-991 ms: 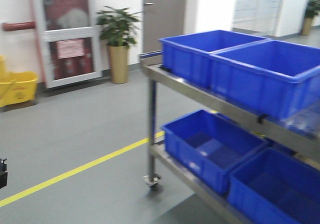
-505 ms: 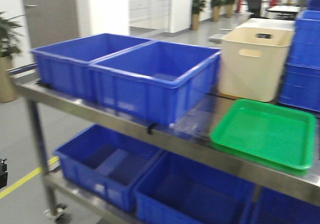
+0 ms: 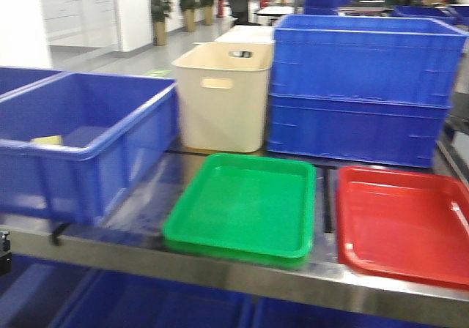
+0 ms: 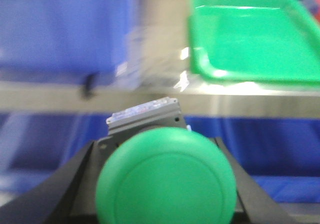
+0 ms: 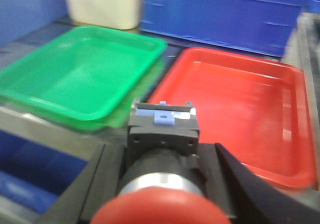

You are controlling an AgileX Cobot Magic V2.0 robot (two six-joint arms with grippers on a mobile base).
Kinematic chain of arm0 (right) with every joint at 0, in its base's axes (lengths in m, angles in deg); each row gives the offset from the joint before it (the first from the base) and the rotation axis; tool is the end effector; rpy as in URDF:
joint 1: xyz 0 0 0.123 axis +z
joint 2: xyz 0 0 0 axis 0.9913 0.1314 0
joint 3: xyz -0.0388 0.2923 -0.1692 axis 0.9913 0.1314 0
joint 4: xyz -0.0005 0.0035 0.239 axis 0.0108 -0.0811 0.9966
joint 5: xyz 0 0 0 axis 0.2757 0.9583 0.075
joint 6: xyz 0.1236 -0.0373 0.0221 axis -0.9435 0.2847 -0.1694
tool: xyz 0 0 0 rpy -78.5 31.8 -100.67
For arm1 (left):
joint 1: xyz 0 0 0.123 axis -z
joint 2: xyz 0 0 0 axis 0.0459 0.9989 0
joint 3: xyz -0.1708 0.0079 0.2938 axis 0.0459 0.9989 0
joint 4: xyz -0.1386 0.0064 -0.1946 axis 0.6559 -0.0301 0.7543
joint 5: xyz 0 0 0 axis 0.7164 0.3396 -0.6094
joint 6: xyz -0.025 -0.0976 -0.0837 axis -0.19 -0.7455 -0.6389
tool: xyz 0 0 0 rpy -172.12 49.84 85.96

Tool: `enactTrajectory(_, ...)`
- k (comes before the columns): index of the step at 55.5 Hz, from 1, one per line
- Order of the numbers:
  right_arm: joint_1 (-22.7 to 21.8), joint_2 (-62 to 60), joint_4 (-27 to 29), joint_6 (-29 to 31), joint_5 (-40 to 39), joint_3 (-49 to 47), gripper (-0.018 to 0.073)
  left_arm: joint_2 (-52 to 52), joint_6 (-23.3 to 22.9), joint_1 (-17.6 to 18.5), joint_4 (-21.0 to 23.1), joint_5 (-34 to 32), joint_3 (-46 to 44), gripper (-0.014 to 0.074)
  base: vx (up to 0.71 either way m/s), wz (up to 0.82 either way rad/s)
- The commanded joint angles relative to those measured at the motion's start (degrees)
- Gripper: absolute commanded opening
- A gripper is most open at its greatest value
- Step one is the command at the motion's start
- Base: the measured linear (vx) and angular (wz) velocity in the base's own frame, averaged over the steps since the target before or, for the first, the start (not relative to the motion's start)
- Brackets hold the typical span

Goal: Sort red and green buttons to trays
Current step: 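Drive the base up to the shelf with green and red trays, then move left gripper over green tray and right gripper over red tray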

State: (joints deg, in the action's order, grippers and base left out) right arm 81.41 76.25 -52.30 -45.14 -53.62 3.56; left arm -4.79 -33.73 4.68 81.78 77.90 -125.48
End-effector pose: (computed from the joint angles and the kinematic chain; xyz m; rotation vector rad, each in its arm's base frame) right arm 0.1239 0.0111 0.3734 -0.1184 1.8893 0.0374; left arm 0.1596 -0.0329 0.3687 0.1800 1.9807 -0.1818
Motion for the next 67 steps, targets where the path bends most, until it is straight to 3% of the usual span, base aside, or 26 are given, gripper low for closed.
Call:
enactTrajectory(1,-0.25,-0.10,0.53,0.32,-4.76,-1.75,-0.0009,-0.54,-0.41,0.44,0.79,-4.97,-1.75,-0.0003,0.17,-0.57)
enactTrajectory(25,-0.25,-0.10,0.53,0.32,-4.76,-1.75,-0.0009,-0.54,-0.41,0.44,0.79,-4.97,-1.75,-0.0003,0.16,-0.40)
enactTrajectory(67,-0.25,-0.10,0.53,0.32,-4.76,-1.75,-0.0009,-0.54,-0.41,0.44,0.79,-4.97,-1.75,-0.0003,0.15,-0.01)
